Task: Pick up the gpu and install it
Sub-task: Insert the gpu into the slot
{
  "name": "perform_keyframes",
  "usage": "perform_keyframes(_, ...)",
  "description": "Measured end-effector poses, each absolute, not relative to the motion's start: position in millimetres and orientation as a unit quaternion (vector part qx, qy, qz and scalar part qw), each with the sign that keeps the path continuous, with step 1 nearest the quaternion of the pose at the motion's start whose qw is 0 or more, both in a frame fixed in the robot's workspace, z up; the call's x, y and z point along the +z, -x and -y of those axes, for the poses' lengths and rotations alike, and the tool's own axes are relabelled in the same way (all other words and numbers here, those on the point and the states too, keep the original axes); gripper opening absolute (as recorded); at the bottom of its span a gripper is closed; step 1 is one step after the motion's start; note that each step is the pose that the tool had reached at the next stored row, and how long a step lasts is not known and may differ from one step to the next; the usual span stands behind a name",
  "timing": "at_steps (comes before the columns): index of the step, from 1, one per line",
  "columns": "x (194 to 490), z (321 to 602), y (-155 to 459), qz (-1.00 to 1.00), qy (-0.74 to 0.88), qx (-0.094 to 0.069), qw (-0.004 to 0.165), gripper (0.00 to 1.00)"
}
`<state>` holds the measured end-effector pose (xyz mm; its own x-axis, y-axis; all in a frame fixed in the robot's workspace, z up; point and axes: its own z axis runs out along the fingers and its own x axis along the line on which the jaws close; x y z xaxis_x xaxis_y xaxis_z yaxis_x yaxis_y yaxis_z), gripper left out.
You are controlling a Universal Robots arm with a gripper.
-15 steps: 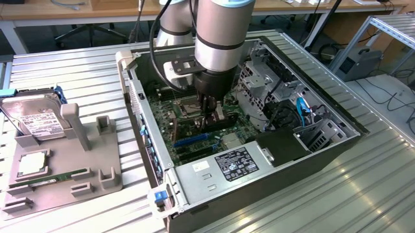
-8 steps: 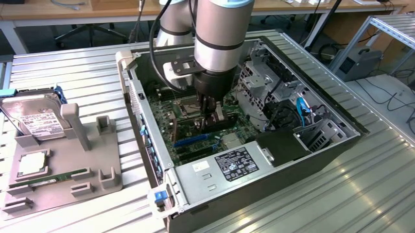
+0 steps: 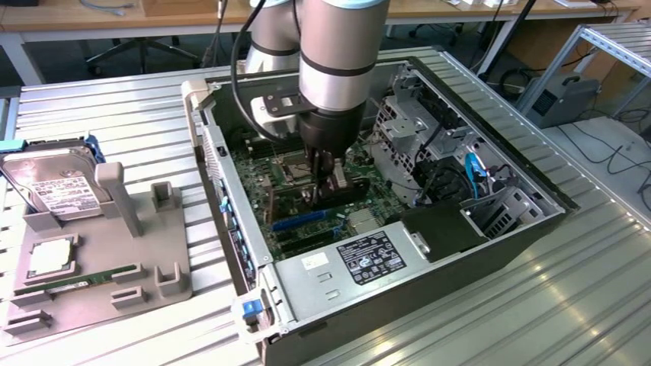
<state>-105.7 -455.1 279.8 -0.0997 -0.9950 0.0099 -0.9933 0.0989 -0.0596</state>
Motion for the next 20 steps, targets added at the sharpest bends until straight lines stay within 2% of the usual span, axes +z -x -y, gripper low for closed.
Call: perform_keyframes(20, 270, 454, 134, -0.741, 0.670, -0.026, 0.016, 0.28)
